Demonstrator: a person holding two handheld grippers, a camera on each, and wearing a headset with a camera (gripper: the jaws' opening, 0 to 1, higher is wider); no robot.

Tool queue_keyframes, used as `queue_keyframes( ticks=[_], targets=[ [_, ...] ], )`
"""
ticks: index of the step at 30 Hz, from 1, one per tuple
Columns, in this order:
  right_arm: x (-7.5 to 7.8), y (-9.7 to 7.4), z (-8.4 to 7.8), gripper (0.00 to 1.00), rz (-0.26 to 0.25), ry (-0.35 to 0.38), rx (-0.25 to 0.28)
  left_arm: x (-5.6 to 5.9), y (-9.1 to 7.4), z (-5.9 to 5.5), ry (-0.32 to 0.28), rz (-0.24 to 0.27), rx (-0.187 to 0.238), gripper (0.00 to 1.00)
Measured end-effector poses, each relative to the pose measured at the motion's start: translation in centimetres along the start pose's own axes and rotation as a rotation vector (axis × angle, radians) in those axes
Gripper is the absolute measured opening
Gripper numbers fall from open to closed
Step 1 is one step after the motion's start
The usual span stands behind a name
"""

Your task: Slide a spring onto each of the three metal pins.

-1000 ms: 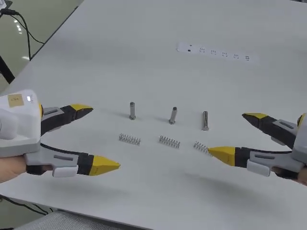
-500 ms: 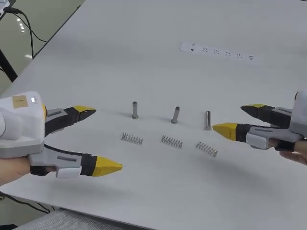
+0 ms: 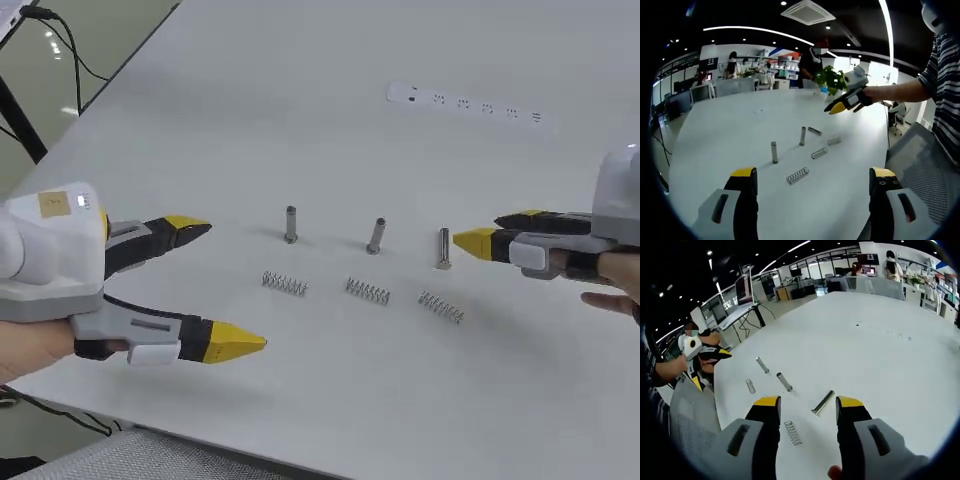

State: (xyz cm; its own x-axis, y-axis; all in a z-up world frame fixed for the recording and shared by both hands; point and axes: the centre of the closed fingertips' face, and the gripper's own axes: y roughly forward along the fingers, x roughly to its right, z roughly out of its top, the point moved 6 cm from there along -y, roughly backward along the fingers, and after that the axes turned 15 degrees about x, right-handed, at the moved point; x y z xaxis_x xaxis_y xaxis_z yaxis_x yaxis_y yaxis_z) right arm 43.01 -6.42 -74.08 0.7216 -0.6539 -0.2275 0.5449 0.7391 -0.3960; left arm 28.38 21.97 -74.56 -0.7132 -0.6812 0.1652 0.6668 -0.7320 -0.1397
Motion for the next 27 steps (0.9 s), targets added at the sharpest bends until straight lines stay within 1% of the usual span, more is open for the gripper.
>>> queue_keyframes(
  ticks=[2, 3, 4, 6, 7, 10, 12, 13, 14, 15, 17, 18, 19, 20, 22, 24, 26, 27],
  targets=[
    [0.3, 0.5, 0.2, 0.41, -0.007, 0.033, -0.009, 0.1, 0.0, -0.1, -0.003, -0.004, 0.0, 0.91],
    [0.5, 0.7, 0.2, 0.36, -0.012, 0.043, -0.013, 0.1, 0.0, -0.1, -0.002, -0.004, -0.002, 0.91],
    [0.9, 1.0, 0.4, 0.34, -0.028, 0.053, -0.014, 0.1, 0.0, -0.2, -0.001, -0.004, -0.002, 0.91],
    [1.2, 1.6, 0.4, 0.34, -0.036, 0.06, -0.025, 0.0, 0.0, -0.2, -0.004, -0.003, -0.002, 0.91],
    [1.3, 1.8, 0.3, 0.34, -0.039, 0.07, -0.041, 0.0, 0.0, -0.2, -0.004, -0.002, -0.002, 0.91],
    [1.5, 2.4, 0.2, 0.34, -0.045, 0.087, -0.063, -0.1, 0.0, -0.2, -0.005, -0.003, -0.001, 0.91],
    [1.8, 2.8, 0.0, 0.34, -0.058, 0.114, -0.077, -0.2, 0.0, -0.2, -0.005, -0.002, -0.002, 0.91],
    [2.0, 3.0, -0.2, 0.33, -0.078, 0.132, -0.094, -0.2, 0.0, -0.2, -0.005, -0.001, -0.001, 0.91],
    [2.1, 3.1, -0.3, 0.32, -0.08, 0.142, -0.11, -0.3, 0.0, -0.2, -0.005, -0.001, -0.001, 0.91],
    [2.4, 3.3, -0.7, 0.31, -0.1, 0.175, -0.137, -0.3, 0.1, -0.2, -0.007, -0.001, 0.0, 0.91],
    [2.7, 3.7, -0.8, 0.28, -0.11, 0.202, -0.143, -0.3, 0.1, -0.2, -0.007, -0.002, -0.001, 0.91],
    [2.9, 4.0, -0.9, 0.28, -0.123, 0.236, -0.149, -0.3, 0.1, -0.2, -0.008, -0.002, -0.003, 0.91],
    [3.0, 4.2, -0.9, 0.28, -0.126, 0.248, -0.148, -0.3, 0.2, -0.3, -0.006, -0.001, -0.004, 0.91],
    [3.1, 4.3, -0.9, 0.28, -0.131, 0.257, -0.146, -0.2, 0.2, -0.3, -0.005, 0.0, -0.004, 0.91],
    [3.3, 4.7, -1.0, 0.27, -0.138, 0.258, -0.161, -0.2, 0.2, -0.3, -0.007, 0.0, -0.003, 0.91],
    [3.6, 5.1, -1.3, 0.27, -0.159, 0.252, -0.189, -0.2, 0.2, -0.3, -0.007, 0.0, -0.005, 0.91],
    [3.6, 5.4, -1.8, 0.26, -0.168, 0.26, -0.219, -0.2, 0.2, -0.4, -0.007, 0.001, -0.008, 0.91],
    [3.6, 5.6, -1.9, 0.26, -0.171, 0.258, -0.224, -0.2, 0.2, -0.4, -0.007, 0.001, -0.008, 0.91]
  ],
)
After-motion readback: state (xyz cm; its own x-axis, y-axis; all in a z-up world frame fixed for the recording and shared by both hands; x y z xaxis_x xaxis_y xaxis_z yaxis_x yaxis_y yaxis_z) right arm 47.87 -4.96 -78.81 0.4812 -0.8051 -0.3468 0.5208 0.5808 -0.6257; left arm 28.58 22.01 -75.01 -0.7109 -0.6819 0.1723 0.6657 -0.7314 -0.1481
